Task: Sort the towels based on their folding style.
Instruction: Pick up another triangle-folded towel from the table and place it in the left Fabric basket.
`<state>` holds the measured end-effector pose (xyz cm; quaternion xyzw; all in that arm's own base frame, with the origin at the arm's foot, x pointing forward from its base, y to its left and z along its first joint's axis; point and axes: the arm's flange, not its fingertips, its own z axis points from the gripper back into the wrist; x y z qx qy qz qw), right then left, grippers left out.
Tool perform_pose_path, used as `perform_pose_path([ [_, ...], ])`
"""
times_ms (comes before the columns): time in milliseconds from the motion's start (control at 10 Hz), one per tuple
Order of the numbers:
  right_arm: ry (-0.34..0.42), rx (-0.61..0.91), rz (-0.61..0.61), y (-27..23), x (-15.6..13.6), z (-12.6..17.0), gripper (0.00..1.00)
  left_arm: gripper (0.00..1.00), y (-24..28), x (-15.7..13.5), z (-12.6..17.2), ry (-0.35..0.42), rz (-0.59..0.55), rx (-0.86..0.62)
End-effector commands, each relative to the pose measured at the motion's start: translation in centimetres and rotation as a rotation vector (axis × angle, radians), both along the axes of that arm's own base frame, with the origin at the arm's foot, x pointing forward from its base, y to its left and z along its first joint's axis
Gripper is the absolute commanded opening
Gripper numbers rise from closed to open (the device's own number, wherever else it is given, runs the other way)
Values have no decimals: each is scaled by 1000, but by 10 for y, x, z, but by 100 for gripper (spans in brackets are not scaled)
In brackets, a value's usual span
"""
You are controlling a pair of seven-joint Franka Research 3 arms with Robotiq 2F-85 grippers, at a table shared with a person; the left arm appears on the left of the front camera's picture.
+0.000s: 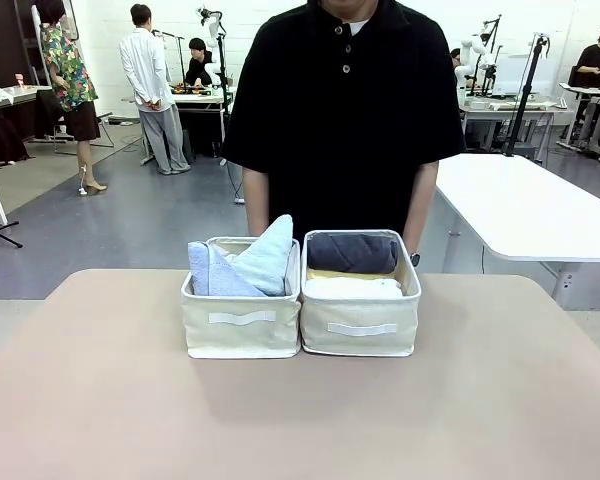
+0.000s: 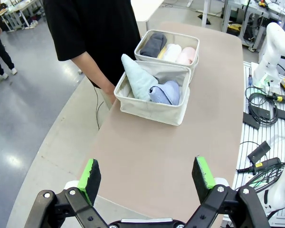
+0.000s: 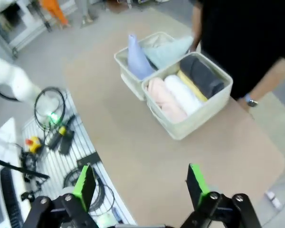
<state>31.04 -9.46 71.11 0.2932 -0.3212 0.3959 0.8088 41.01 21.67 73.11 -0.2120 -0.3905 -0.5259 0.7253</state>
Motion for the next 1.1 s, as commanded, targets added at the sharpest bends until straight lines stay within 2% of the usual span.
perform_pose_path([
  [0,-47,154,-18,-25,11,-38,100,100,-1,-1,0,-4,0,-4],
  [100,-93,244,-90,-54,9,-55,100,100,-1,-1,0,-4,0,-4],
  [200,-138,271,-138,-77,6,-63,100,100,-1,-1,0,-4,0,-4],
  [400,-175,256,-86,-98,-3,-60,100,100,-1,-1,0,-4,0,-4],
  [500,-114,265,-143,-95,-1,-61,100,100,-1,-1,0,-4,0,-4],
  [1000,-114,265,-143,-95,-1,-61,100,100,-1,-1,0,-4,0,-4],
])
